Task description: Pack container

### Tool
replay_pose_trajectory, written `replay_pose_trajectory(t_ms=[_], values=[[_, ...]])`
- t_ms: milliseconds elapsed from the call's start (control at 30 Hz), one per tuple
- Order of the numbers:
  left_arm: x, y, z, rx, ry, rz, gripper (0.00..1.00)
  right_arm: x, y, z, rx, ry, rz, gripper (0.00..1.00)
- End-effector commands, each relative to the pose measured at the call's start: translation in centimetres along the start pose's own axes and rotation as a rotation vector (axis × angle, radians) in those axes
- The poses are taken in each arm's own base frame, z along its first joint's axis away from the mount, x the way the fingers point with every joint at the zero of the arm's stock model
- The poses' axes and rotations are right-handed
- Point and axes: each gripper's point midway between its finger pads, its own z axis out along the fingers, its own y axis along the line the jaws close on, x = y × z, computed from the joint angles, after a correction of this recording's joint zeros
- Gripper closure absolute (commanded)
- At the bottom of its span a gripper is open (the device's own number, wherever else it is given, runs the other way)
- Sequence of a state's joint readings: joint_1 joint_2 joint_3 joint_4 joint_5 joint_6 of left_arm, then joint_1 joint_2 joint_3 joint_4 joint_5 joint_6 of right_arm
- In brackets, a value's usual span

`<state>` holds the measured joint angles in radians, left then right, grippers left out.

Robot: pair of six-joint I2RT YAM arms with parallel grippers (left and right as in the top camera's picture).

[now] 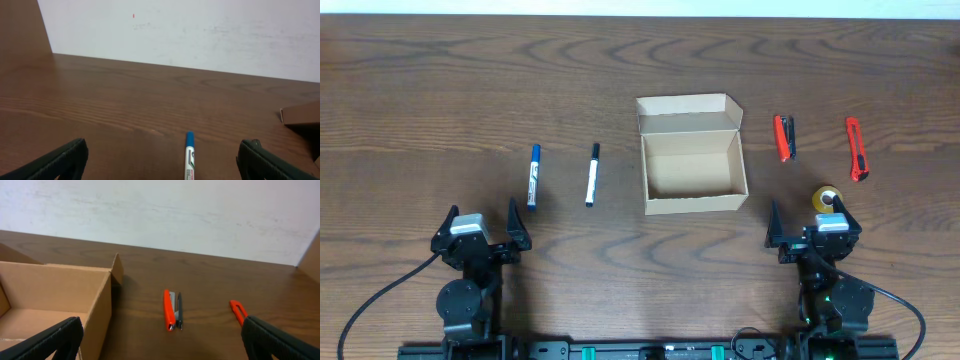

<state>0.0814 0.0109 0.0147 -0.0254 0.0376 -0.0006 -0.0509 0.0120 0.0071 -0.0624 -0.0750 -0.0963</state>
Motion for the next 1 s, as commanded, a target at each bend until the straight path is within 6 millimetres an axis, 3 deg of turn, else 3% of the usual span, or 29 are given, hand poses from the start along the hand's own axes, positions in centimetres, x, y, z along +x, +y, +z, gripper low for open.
replay_pose_trajectory(t_ms=[0, 567, 667, 767, 833, 967], values=[[1.6, 0.4, 0.0, -0.019, 0.053, 0.002, 0.05, 0.1, -0.3, 0.0, 0.016, 0.002, -0.013, 0.01], [1.6, 0.4, 0.0, -0.019, 0.053, 0.002, 0.05, -0.3, 0.1, 0.0, -0.008, -0.013, 0.005, 0.01], [1.6, 0.4, 0.0, -0.020, 0.053, 0.002, 0.05, -1.8, 1.7, -0.2, -0.105, -0.069, 0.043, 0.01], [1.6, 0.4, 0.0, -0.019, 0.053, 0.002, 0.05, -3.9, 1.9, -0.8, -0.124, -0.100, 0.044, 0.01], [1.6, 0.4, 0.0, -0.019, 0.053, 0.002, 0.05, -6.0, 1.0, -1.5, -0.084, -0.113, 0.044, 0.01], [1.6, 0.4, 0.0, -0.019, 0.053, 0.002, 0.05, -8.9, -2.5, -2.4, 0.106, -0.054, 0.028, 0.01]])
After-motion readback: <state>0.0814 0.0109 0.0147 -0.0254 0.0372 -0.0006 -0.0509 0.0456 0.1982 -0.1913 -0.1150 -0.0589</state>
